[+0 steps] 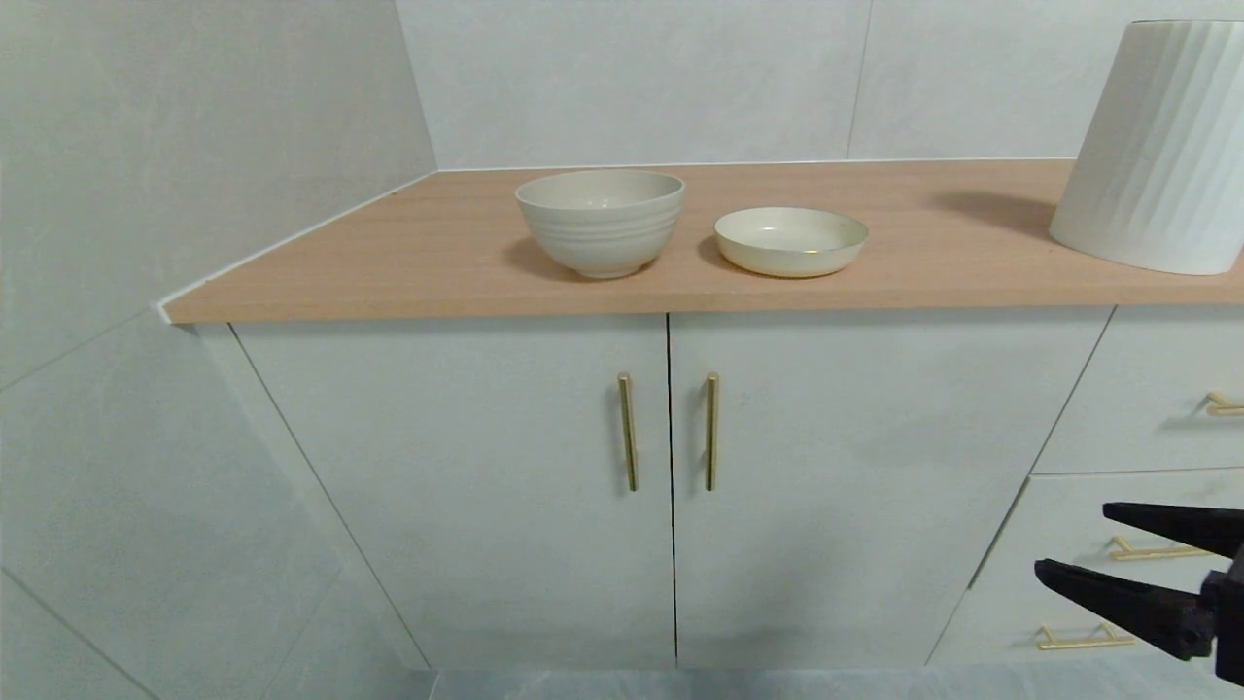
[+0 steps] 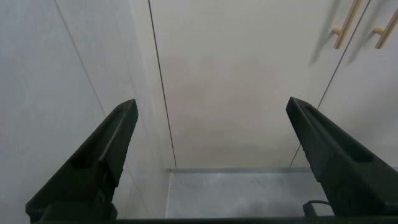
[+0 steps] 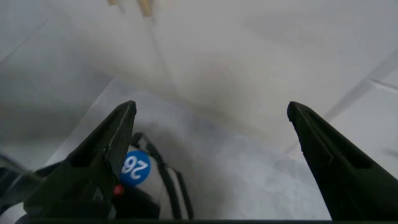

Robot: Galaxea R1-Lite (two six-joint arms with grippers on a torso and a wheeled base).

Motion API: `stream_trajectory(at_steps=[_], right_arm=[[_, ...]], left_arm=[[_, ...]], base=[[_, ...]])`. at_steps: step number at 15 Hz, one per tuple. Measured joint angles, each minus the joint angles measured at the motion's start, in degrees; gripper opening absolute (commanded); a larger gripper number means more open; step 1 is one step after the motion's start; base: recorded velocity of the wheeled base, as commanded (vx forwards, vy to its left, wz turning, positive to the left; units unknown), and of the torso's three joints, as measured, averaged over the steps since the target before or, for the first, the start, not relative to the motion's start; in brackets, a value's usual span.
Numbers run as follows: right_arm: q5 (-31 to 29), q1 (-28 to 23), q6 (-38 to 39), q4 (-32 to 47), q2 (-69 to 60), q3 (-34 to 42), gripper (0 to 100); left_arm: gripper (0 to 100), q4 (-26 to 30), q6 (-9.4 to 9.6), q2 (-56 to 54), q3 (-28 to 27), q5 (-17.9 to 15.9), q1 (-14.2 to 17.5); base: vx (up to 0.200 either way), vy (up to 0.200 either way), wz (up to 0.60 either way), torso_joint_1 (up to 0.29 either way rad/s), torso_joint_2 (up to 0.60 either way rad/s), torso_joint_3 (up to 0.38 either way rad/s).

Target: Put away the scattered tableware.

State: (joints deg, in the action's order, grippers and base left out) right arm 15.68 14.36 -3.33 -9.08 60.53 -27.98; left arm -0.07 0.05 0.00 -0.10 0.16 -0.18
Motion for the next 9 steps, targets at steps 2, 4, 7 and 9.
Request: stream_trajectory(at_steps=[2, 4, 7, 9], right_arm=[[-0.5, 3.7, 0.1, 0.0, 5.8, -5.2, 100], [-1.5, 7.8, 0.3, 0.0, 12.0, -11.6, 100], [-4.5, 14.5, 2.0, 0.1, 19.6, -19.2, 100], [-6.2, 17.9, 6.1, 0.0, 23.4, -22.1, 100]], left_arm=[[100, 0.0, -0.05, 0.0, 0.0, 0.0, 0.0], [100, 0.0, -0.05, 0.0, 0.0, 0.0, 0.0], [100, 0.0, -0.02, 0.0, 0.0, 0.0, 0.0], [100, 0.0, -0.05, 0.0, 0.0, 0.0, 0.0]], base=[[0.0, 0.0, 0.0, 0.0, 0.0, 0.0], [0.0, 0.0, 0.0, 0.0, 0.0, 0.0], [0.0, 0.0, 0.0, 0.0, 0.0, 0.0], [0.0, 0.0, 0.0, 0.0, 0.0, 0.0]])
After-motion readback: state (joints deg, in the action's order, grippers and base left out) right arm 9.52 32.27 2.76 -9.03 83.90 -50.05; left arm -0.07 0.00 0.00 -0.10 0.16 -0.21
